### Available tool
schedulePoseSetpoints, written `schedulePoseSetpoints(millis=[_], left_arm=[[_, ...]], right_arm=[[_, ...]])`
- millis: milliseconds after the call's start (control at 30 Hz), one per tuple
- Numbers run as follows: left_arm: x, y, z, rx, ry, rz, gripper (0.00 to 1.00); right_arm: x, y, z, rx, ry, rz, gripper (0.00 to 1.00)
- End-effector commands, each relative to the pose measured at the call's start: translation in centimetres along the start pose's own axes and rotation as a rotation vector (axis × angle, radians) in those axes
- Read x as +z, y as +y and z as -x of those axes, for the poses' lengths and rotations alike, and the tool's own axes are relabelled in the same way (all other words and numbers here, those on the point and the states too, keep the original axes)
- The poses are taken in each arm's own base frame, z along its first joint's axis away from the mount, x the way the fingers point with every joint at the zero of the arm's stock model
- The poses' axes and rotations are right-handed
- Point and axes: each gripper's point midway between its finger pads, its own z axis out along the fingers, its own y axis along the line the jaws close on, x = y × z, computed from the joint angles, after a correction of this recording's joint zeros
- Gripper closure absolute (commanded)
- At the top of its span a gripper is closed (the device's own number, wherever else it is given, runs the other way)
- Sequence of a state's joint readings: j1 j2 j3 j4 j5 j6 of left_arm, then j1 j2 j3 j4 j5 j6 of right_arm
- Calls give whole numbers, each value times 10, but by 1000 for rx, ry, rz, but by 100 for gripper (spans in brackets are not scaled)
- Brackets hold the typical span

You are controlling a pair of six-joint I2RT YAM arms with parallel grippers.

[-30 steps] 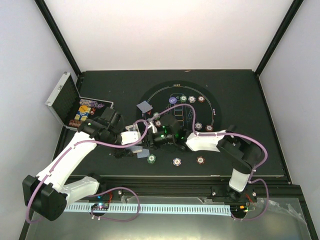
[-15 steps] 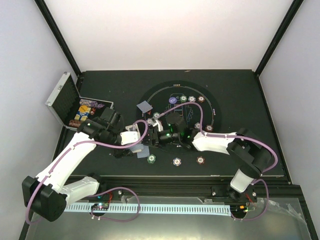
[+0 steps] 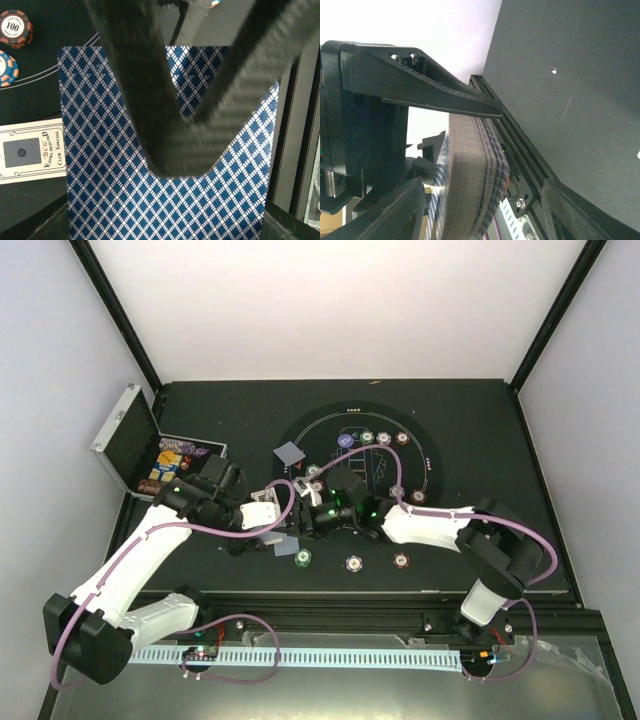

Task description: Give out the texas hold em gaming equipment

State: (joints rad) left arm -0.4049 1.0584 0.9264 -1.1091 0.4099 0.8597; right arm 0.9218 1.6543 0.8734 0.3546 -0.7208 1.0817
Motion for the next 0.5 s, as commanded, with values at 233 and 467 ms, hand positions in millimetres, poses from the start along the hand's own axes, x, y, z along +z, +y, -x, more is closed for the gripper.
schedulePoseSetpoints(millis=[233, 467], left_arm=[[-3, 1, 1, 22, -14, 22, 99], [-4, 1, 2, 23, -19, 27, 99]], right_arm=[[15, 0, 4, 19, 20, 25, 45], [-6, -25, 4, 45, -11, -37, 52]])
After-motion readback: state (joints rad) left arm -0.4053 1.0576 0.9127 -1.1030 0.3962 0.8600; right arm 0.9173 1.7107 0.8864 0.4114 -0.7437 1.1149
